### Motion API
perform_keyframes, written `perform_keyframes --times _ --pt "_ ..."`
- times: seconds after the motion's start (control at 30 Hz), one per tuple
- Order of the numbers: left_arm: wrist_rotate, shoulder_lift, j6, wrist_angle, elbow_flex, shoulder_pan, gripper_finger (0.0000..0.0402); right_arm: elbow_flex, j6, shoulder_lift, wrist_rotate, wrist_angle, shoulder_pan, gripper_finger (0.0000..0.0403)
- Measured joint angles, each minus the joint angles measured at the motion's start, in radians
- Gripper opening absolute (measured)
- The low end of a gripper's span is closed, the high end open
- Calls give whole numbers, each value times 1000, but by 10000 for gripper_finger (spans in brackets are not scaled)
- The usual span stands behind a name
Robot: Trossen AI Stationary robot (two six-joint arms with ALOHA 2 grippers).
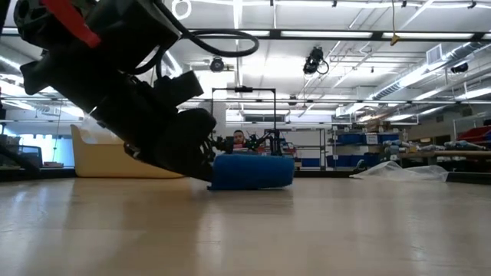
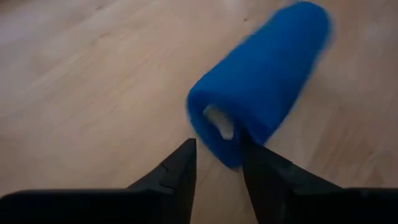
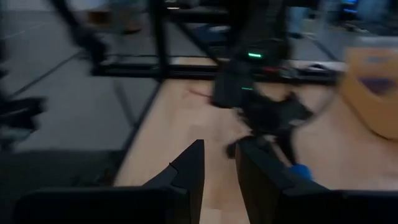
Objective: Roll bandage
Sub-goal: Roll the blue bandage, then open the transparent zip bag
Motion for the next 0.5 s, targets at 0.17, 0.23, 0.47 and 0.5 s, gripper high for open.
perform_keyframes --times 0.17,0.23,0.47,0.5 --pt "33 -6 -18 -12 5 0 136 0 164 -7 115 -156 -55 94" --pt "57 -12 -21 -19 12 -5 136 0 235 -20 119 -233 -98 94" --pt "70 -29 -22 -110 59 -40 136 0 354 -98 137 -590 -359 94" --pt "70 -29 -22 -132 68 -44 136 0 357 -109 138 -634 -415 94"
